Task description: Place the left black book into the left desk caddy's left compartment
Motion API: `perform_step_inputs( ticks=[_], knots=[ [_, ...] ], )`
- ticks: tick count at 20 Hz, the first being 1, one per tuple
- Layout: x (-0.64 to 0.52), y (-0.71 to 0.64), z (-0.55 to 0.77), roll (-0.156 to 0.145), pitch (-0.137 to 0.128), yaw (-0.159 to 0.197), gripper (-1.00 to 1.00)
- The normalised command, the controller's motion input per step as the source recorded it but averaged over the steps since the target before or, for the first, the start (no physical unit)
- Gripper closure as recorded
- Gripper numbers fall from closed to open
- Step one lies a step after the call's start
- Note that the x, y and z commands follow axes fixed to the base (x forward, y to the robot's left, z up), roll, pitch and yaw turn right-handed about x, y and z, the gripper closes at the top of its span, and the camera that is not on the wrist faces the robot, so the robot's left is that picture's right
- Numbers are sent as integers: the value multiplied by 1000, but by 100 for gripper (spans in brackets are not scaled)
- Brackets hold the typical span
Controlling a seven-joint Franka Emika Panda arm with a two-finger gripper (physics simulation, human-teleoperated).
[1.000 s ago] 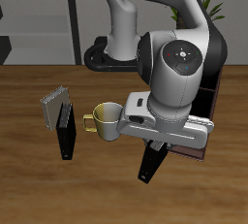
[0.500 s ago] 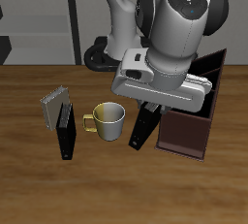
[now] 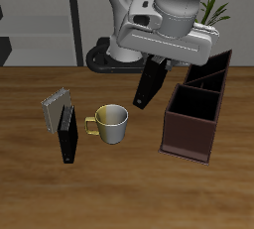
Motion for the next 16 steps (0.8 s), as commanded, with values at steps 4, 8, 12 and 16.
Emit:
perform_step_inputs(
  ticks=[4, 8, 12, 16],
  knots=[
    [-713, 166, 289, 8, -33, 4, 100],
    [-550, 201, 34, 8, -13, -16, 100],
    [-514, 166, -30, -15, -16, -34, 100],
    [-431, 170, -6, 20, -18, -12, 100]
  ],
)
